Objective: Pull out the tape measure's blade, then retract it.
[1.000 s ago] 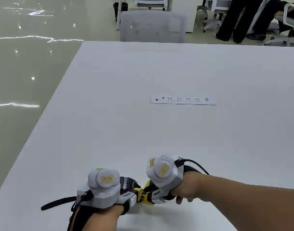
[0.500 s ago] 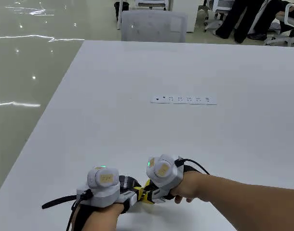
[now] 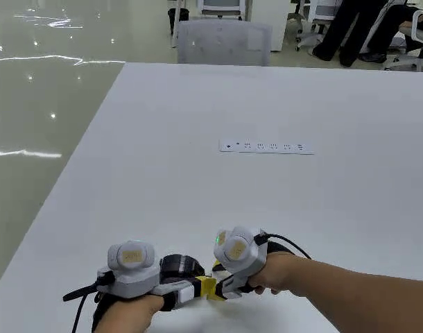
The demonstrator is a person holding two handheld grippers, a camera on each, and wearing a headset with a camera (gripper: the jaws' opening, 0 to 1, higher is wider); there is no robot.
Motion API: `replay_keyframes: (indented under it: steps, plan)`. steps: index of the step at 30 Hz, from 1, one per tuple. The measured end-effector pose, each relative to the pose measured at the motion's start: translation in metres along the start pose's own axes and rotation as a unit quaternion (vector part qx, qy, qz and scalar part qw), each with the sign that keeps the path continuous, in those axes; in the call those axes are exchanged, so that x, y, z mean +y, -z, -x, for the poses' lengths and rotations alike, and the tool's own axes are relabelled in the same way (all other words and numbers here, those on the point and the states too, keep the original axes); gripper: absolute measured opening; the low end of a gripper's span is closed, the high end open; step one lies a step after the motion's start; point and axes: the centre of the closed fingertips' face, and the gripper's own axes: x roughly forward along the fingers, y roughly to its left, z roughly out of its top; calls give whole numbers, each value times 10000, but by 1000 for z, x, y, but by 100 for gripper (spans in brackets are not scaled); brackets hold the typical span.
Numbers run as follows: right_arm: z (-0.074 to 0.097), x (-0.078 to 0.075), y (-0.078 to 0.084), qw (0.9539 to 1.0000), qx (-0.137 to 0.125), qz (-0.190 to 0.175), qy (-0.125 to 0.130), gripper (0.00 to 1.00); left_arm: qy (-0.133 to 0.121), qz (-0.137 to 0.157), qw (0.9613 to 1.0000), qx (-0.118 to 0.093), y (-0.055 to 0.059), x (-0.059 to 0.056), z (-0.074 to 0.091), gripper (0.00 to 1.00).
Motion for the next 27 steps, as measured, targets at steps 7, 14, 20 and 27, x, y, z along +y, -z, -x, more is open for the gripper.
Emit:
replay_keyframes:
  steps: [7,14,20,27]
  plan:
    - [18,4,2,9956,-548,-752,-70,51,-89,-636,9975,-299,-14,10,16,100]
    - [55,-11,0,9883,-985,-1118,323,68,176,-1084,9912,-735,-32,6,38,100]
    - [82,-14,17,9863,-1045,-1137,577,81,215,-1328,9892,-586,-34,7,43,100]
    - [122,-13,45,9773,-1443,-1295,858,90,212,-1267,9887,-767,-43,13,55,100]
